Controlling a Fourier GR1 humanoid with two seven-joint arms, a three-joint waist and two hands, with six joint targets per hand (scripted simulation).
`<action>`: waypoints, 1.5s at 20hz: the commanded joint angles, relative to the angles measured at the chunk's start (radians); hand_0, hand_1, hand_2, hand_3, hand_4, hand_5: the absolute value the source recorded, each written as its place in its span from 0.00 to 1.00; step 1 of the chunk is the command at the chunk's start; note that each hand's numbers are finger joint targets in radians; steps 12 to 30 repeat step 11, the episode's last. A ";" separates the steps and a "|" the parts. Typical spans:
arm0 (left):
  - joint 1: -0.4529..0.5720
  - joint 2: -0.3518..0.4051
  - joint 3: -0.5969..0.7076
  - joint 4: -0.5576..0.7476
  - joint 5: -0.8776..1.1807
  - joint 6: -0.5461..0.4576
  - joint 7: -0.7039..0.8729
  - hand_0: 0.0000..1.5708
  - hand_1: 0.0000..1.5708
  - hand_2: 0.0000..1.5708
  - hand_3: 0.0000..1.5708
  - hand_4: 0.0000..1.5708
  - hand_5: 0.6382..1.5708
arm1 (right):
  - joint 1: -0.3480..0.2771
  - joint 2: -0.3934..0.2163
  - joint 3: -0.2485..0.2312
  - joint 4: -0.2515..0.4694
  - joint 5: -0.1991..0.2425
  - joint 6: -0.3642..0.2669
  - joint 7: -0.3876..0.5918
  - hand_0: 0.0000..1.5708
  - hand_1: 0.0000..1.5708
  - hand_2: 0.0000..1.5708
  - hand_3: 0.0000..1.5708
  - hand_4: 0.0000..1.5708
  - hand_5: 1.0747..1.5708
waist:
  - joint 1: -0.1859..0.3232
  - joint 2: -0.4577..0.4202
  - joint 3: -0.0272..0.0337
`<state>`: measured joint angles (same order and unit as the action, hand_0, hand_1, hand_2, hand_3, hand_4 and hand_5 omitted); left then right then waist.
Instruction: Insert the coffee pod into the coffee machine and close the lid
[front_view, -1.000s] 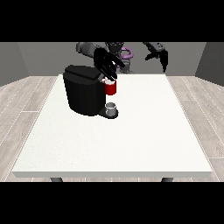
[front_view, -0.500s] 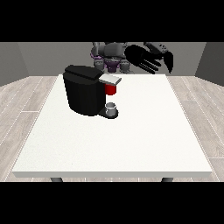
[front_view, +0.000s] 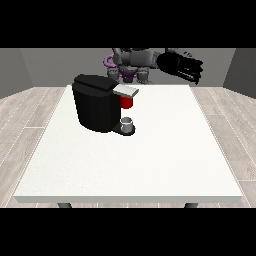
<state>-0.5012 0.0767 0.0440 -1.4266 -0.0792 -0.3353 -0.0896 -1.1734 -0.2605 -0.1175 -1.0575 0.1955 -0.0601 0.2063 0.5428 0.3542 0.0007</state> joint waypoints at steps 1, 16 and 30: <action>-0.004 0.006 0.023 0.004 0.015 0.005 -0.008 0.00 0.00 0.00 0.00 0.22 1.00 | -0.054 0.024 0.002 0.038 -0.018 0.019 -0.034 0.00 0.00 0.00 0.00 0.00 1.00 | -0.037 -0.011 -0.0011; 0.144 0.033 0.085 0.036 0.027 0.032 -0.030 0.00 0.00 0.00 0.00 0.17 1.00 | 0.194 0.256 0.148 -0.016 -0.038 0.024 -0.257 0.00 0.00 0.00 0.00 0.17 1.00 | -0.217 -0.165 -0.0007; 0.144 0.033 0.085 0.036 0.027 0.032 -0.030 0.00 0.00 0.00 0.00 0.17 1.00 | 0.194 0.256 0.148 -0.016 -0.038 0.024 -0.257 0.00 0.00 0.00 0.00 0.17 1.00 | -0.217 -0.165 -0.0007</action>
